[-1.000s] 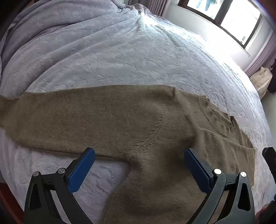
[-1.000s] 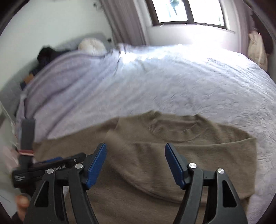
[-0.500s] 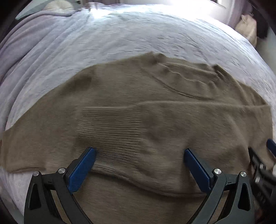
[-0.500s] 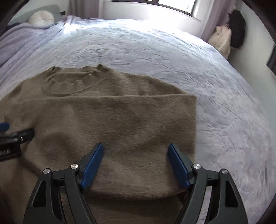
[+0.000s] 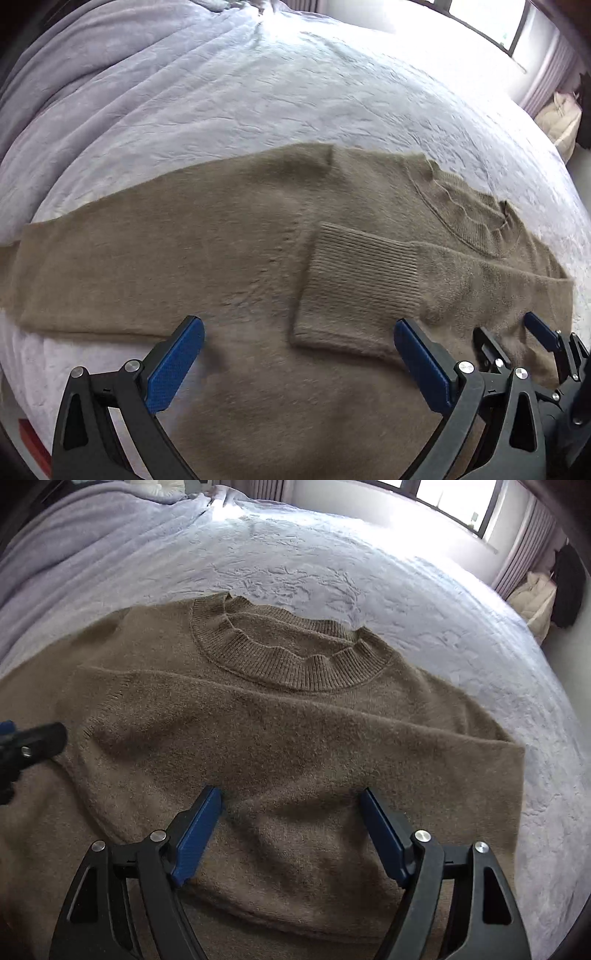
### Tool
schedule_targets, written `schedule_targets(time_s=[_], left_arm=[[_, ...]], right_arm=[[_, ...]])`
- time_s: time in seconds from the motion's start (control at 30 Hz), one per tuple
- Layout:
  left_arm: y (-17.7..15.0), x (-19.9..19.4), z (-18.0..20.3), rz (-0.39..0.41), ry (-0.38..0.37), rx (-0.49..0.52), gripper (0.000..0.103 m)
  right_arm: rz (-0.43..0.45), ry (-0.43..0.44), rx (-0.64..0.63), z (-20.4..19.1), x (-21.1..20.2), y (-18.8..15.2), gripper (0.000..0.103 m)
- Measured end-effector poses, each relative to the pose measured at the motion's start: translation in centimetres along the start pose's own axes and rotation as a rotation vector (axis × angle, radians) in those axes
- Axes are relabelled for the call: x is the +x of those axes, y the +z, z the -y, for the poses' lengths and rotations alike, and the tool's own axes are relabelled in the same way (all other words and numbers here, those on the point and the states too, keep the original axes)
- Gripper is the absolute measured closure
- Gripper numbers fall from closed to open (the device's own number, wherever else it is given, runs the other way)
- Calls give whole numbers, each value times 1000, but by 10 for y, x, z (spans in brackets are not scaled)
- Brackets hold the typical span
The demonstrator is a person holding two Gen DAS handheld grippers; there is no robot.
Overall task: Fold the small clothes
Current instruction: 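Move the left gripper to the cuff of the other sleeve, then grasp the other sleeve cuff with the left gripper and lift it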
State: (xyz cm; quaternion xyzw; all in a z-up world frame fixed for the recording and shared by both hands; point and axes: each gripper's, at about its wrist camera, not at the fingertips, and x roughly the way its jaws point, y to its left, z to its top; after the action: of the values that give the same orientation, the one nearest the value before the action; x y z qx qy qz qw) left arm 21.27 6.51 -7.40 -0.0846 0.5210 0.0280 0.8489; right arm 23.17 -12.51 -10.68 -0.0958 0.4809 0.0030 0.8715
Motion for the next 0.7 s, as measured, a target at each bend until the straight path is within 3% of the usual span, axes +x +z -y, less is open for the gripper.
schedule_targets(time_s=[0.03, 0.1, 0.17, 0.2, 0.27, 0.47, 0.57, 0.7], left_arm=[[-2, -6, -11, 11, -9, -20, 0], [-5, -15, -40, 19, 2, -85, 0], [-9, -19, -83, -5, 10, -200, 0], [-11, -21, -106, -8, 5, -265, 0], [-18, -27, -158, -1, 34, -414, 0], [-39, -43, -290, 65, 157, -759, 0], [-35, -28, -333, 53, 167, -838, 0], [-8, 4, -351, 19, 201, -774, 0]], right_arm=[[30, -13, -17, -5, -6, 2, 22], [70, 60, -11, -14, -18, 3, 22], [42, 117, -18, -28, -14, 5, 21], [4, 119, -48, -37, -8, 3, 21], [29, 78, -73, -49, -5, 2, 21], [49, 120, 20, -36, 2, -6, 12], [55, 97, 9, -40, 0, -8, 12], [59, 77, 5, -40, -7, -13, 12]])
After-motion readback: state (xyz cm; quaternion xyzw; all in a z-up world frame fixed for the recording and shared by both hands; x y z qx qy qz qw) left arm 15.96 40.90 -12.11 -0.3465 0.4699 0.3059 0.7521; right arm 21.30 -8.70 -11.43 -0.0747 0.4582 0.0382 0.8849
